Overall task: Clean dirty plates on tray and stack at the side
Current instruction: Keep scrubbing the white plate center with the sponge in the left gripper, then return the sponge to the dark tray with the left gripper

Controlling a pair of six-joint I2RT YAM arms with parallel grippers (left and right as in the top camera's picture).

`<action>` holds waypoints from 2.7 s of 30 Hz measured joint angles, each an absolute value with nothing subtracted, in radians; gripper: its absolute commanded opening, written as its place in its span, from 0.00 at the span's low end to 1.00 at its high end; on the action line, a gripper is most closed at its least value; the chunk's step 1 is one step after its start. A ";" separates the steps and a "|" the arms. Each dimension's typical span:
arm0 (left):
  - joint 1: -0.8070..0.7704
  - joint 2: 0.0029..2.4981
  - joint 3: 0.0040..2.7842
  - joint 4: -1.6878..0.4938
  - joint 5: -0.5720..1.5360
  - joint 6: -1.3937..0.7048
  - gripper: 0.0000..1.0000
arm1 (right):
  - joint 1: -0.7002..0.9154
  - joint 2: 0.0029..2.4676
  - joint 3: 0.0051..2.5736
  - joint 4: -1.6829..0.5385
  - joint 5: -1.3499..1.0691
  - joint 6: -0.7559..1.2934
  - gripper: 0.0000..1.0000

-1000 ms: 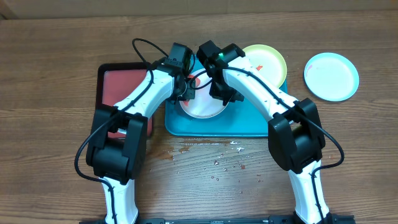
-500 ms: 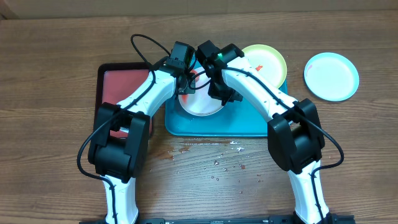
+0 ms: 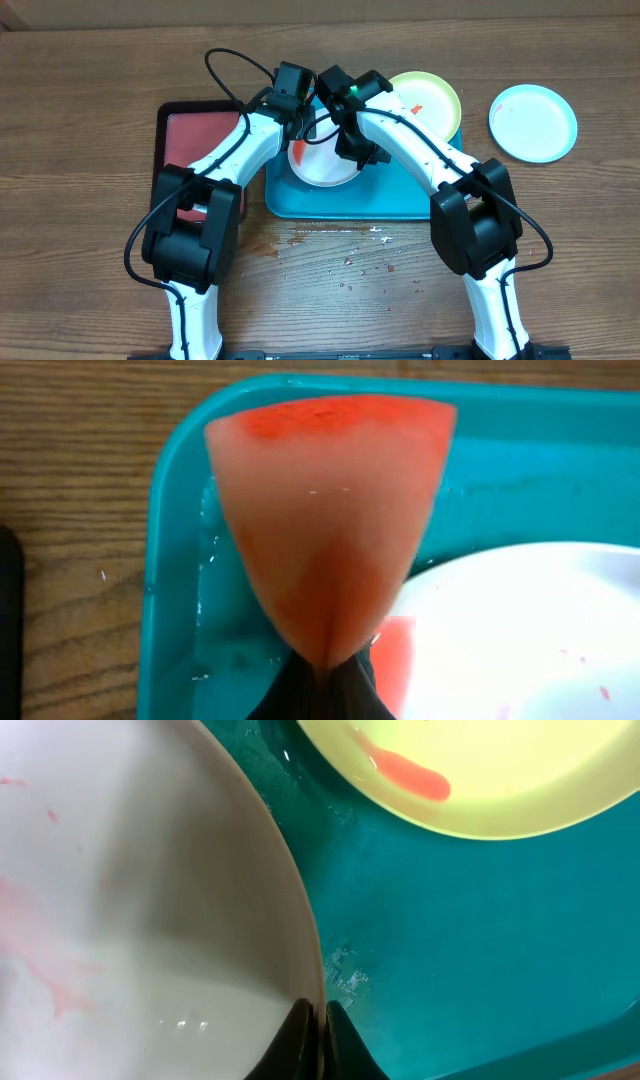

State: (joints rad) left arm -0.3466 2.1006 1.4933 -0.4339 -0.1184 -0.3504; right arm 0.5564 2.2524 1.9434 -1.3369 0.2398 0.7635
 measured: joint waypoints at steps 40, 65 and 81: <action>0.019 1.653 1.442 -1.016 -0.212 -0.369 0.04 | 0.556 2.252 1.943 -1.362 0.239 0.709 0.04; 0.033 1.620 1.343 -0.948 0.075 -0.329 1.00 | 0.556 2.237 2.025 -1.529 0.392 0.702 0.04; 0.033 1.231 1.433 -0.982 0.132 -0.307 1.00 | 0.651 2.148 2.177 -1.651 0.940 0.698 0.04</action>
State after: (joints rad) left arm 0.0326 1.2308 1.4334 -0.9821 0.1318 -0.3069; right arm 0.6514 2.1475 2.1769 -1.6512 0.9401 0.6975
